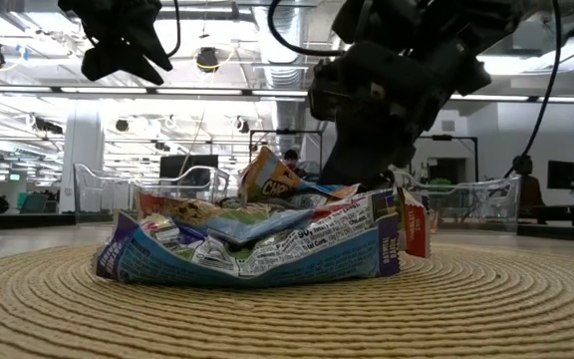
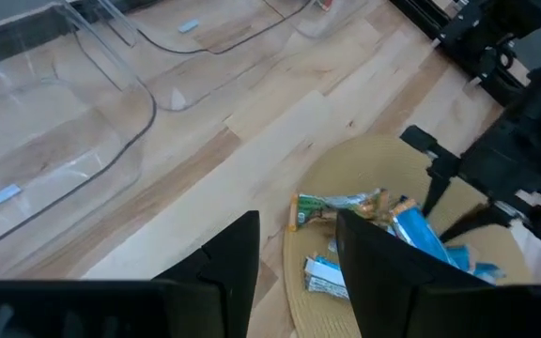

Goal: Pick and place Granola Bars by type
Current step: Put the red granola bar into the right transparent bin

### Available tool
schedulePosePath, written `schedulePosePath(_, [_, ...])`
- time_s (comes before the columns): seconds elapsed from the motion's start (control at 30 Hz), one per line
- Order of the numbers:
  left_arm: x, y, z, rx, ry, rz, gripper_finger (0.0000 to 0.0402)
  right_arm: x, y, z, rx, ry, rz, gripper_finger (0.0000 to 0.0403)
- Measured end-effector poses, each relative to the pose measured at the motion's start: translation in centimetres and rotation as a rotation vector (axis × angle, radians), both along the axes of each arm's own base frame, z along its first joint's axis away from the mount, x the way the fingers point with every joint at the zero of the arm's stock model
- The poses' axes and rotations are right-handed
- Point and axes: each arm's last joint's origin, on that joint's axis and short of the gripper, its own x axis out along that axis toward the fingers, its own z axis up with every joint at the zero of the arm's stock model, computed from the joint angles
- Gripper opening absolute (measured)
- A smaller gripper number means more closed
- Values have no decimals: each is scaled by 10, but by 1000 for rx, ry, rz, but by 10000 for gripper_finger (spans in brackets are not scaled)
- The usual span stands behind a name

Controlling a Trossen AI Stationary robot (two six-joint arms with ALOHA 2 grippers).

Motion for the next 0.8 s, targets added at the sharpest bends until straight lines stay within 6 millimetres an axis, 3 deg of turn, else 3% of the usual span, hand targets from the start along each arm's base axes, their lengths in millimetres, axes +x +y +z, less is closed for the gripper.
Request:
schedulePosePath(0.2, [3,-8,2,-97,-29,-277,135,-1,0,0,-2,7,0,110])
schedulePosePath(0.33, [5,-11,5,-158,-78,-371,135,-1,0,0,-2,13,-1,110])
schedulePosePath(0.53, [6,-12,6,-180,-94,-403,135,-2,0,0,-2,14,-1,97])
schedulePosePath(0.8, [6,-12,6,-182,-94,-401,135,-2,0,0,-2,13,0,27])
